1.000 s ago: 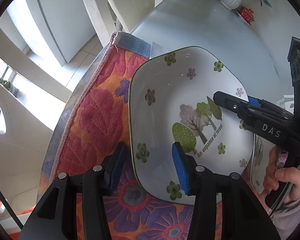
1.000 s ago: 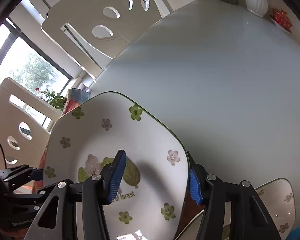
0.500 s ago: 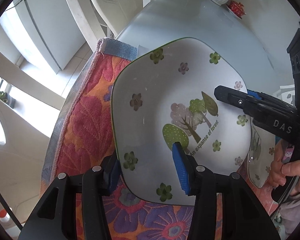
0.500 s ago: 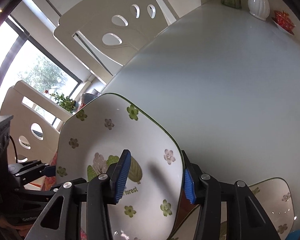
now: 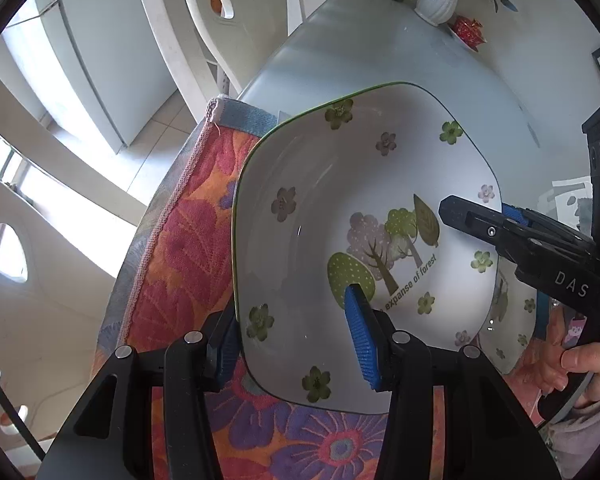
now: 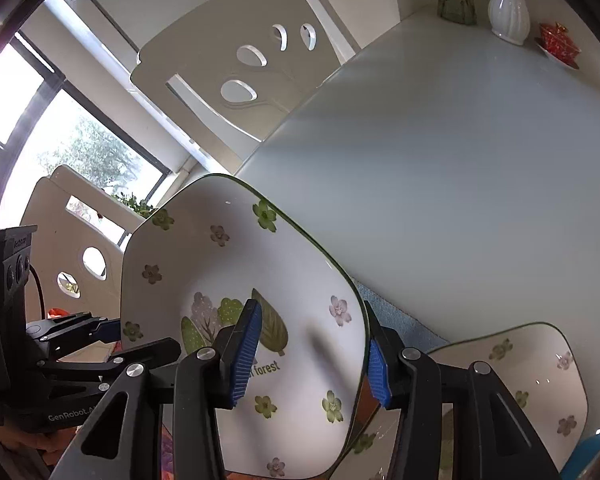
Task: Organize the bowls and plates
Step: 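Lift the hexagonal plate with both grippers and carry it over the tablecloth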
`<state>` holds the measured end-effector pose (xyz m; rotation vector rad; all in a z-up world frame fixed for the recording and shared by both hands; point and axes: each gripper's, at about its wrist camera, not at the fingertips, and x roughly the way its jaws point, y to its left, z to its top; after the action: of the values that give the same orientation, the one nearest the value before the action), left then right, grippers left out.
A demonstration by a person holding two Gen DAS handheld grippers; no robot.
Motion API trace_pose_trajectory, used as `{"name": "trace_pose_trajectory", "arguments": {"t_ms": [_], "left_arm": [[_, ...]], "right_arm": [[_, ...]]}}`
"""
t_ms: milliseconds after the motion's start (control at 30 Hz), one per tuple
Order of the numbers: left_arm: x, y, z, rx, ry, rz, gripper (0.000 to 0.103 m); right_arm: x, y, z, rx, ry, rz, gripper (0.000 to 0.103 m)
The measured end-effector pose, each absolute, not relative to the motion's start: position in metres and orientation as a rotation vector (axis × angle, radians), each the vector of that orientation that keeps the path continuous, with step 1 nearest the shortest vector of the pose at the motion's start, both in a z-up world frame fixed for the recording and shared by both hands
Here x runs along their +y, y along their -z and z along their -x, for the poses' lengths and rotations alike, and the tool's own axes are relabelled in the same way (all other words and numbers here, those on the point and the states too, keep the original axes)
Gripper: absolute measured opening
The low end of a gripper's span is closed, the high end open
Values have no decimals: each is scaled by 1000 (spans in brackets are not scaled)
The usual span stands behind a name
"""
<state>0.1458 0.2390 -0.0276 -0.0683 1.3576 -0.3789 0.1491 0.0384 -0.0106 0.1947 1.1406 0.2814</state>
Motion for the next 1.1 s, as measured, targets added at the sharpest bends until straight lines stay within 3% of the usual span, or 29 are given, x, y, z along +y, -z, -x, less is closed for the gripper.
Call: {"name": "trace_pose_trajectory", "arguments": {"t_ms": [733,1100], "left_arm": [[231,-14,-105,1322,415,15,44],[224,-12,-67,1356,449,-19,44]], "right_arm": [[32,-32,-86,1107,-208,-233,47],[26,-27,-41,1125,-169,-255,47]]}}
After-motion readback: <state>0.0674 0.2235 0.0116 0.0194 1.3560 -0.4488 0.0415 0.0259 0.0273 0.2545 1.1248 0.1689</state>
